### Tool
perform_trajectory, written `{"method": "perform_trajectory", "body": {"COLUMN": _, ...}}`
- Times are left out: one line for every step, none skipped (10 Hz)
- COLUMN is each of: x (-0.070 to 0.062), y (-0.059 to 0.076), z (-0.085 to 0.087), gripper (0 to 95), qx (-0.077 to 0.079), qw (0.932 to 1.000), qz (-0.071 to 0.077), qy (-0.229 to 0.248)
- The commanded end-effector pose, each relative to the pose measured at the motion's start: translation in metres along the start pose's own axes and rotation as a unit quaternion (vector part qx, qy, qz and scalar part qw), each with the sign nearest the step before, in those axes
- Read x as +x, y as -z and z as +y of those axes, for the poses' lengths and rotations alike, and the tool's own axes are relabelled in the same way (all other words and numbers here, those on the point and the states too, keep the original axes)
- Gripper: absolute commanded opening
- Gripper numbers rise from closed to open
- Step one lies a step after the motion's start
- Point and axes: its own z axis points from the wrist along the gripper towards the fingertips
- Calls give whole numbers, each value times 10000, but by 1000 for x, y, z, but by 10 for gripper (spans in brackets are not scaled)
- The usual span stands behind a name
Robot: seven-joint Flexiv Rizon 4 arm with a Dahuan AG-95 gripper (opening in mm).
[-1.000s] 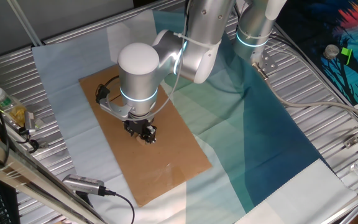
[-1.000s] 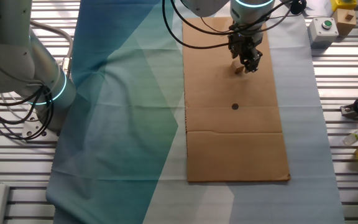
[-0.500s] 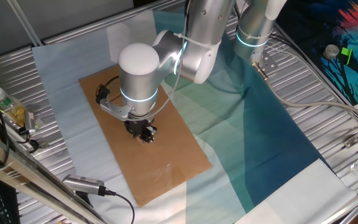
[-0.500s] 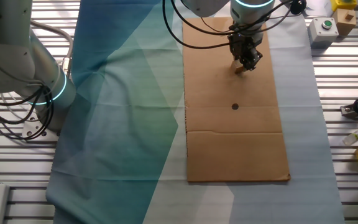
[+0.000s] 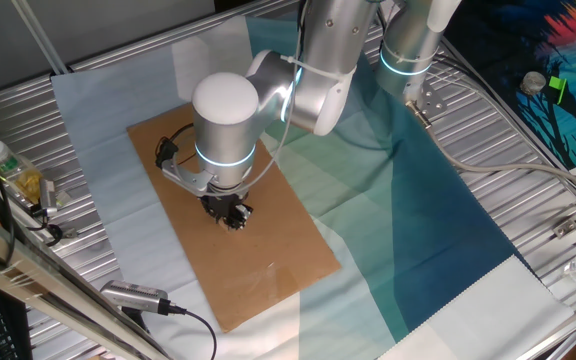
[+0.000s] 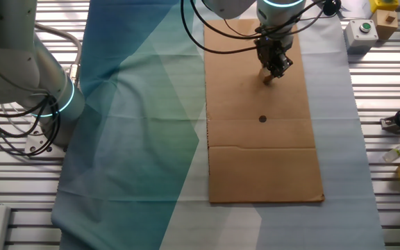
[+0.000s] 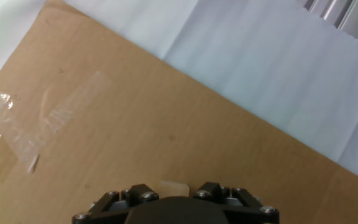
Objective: Grab the block and place it at the designated location
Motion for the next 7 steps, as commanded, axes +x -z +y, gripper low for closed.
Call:
{"method": "perform_trajectory", "body": {"x": -1, "y": 0, "z": -1, "gripper": 0, "qx": 59, "qw": 10000, "qz": 31, "qy": 1}}
{"method": "perform_trajectory", "body": {"x": -2, "y": 1, "z": -1, "gripper": 0, "qx": 74, "qw": 10000, "qz": 45, "qy": -1}}
{"method": "perform_trajectory", "body": {"x": -2, "y": 2, "z": -2, "gripper": 0, "qx": 65, "qw": 10000, "qz": 40, "qy": -5}}
{"method": "perform_trajectory", "body": {"x": -3, "y": 7, "z": -4, "gripper": 0, "qx": 52, "qw": 10000, "qz": 32, "qy": -2}}
{"method": "perform_trajectory", "body": {"x": -5, "y": 12, "z": -6, "gripper": 0, "qx": 60, "qw": 10000, "qz": 39, "qy": 4}}
{"method": "perform_trajectory", "body": {"x": -5, "y": 13, "z": -6, "gripper": 0, "qx": 61, "qw": 10000, "qz": 41, "qy": -7}}
{"method": "perform_trajectory", "body": {"x": -5, "y": 14, "z": -7, "gripper": 0, "qx": 54, "qw": 10000, "qz": 36, "qy": -20}}
